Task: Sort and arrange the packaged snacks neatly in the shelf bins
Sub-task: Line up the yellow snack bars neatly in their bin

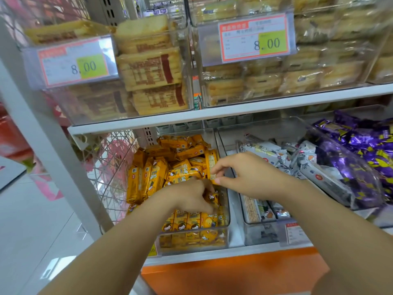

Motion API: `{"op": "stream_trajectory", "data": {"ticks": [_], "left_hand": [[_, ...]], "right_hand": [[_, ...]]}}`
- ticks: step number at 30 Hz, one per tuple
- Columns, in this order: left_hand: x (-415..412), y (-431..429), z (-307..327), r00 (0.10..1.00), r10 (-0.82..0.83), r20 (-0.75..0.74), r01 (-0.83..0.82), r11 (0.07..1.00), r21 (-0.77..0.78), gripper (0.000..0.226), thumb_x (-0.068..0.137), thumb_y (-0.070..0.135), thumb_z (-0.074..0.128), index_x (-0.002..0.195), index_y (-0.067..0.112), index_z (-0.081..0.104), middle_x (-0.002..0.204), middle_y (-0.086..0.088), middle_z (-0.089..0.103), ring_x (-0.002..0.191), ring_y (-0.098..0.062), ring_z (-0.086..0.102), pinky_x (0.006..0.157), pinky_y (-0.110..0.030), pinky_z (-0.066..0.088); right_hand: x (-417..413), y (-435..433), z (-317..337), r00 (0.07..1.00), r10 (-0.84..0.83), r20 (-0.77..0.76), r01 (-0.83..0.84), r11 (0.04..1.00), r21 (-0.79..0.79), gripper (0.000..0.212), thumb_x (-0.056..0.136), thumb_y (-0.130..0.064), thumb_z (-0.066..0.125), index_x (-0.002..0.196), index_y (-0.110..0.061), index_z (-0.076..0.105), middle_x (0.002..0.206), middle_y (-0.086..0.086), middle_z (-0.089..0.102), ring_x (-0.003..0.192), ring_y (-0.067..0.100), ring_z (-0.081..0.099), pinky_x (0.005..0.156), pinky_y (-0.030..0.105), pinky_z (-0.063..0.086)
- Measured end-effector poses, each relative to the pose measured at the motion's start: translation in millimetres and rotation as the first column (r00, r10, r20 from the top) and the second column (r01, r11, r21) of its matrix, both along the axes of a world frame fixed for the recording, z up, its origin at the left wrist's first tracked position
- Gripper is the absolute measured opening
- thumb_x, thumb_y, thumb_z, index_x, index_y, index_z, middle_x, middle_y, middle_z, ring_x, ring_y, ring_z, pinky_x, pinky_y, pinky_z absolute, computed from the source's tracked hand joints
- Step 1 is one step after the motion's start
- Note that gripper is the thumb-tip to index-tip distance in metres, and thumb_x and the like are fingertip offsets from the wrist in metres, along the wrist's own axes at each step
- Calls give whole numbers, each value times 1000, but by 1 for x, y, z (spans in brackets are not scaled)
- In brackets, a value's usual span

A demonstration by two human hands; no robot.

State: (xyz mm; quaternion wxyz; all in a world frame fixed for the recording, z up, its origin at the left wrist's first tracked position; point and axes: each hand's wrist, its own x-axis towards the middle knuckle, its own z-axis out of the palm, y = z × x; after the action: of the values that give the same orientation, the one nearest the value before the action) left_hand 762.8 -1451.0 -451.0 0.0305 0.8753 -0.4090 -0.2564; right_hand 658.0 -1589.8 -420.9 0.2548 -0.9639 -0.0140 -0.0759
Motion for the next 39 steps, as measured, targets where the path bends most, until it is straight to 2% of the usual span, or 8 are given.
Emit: {"op": "stream_trajectory", "data": {"ticks": [7,11,14,18,24,29,34,39], "left_hand": [[-4,-4,-3,996,94,2,-91,972,-218,46,84,25,66,123,19,43,96,0,54,85,-19,54,70,-32,48],[-2,0,-1,960,237,-151,-277,884,-377,52,83,17,65,127,30,43,105,-3,56,79,-24,65,71,-39,58],[-9,8,-2,964,263,-42,-247,828,-504,33,85,17,65,113,31,56,110,-2,49,79,-21,63,60,-26,49],[-22,27,-9,930,359,83,-226,735,-640,22,80,33,70,93,27,53,103,6,40,77,-1,45,59,-10,32],[-31,36,-12,931,342,131,-261,870,-419,39,77,50,69,75,21,43,69,5,48,59,-10,43,50,-27,30],[-29,19,-4,946,226,232,-212,974,-83,38,81,58,58,95,23,54,91,3,58,89,-20,57,70,-32,46],[-23,6,-9,980,187,63,-187,982,-18,31,89,39,54,107,14,53,86,-2,69,82,-18,61,73,-31,50],[-25,11,-13,948,175,265,-176,984,-20,51,86,43,57,125,17,38,104,-2,58,99,-25,57,76,-36,47]], "right_hand": [[-1,2,0,1000,-3,7,3,1000,-12,19,90,-33,58,107,-32,66,92,-20,63,85,-4,56,75,19,45],[-1,2,0,1000,0,8,0,1000,-7,19,90,-32,59,108,-32,66,92,-22,62,86,-5,56,74,14,44],[-2,1,0,1000,7,8,-7,1000,-1,17,90,-31,59,105,-34,66,90,-23,61,84,-9,54,71,11,41],[-2,1,0,1000,8,8,-8,1000,-14,18,91,-32,58,107,-33,65,93,-22,61,85,-7,54,72,11,40],[-2,2,0,1000,5,6,-5,1000,-4,17,90,-32,59,106,-33,65,93,-22,62,86,-8,55,72,9,40],[-2,2,0,1000,1,11,-1,1000,-5,17,91,-32,59,107,-33,65,94,-20,64,83,-11,54,66,4,36],[-3,2,-1,1000,2,9,-2,1000,7,20,91,-31,59,109,-31,65,96,-18,65,89,-5,57,73,7,40],[-4,2,1,1000,11,16,-11,1000,6,20,92,-29,58,110,-30,65,99,-20,63,91,-5,56,82,15,45]]}}
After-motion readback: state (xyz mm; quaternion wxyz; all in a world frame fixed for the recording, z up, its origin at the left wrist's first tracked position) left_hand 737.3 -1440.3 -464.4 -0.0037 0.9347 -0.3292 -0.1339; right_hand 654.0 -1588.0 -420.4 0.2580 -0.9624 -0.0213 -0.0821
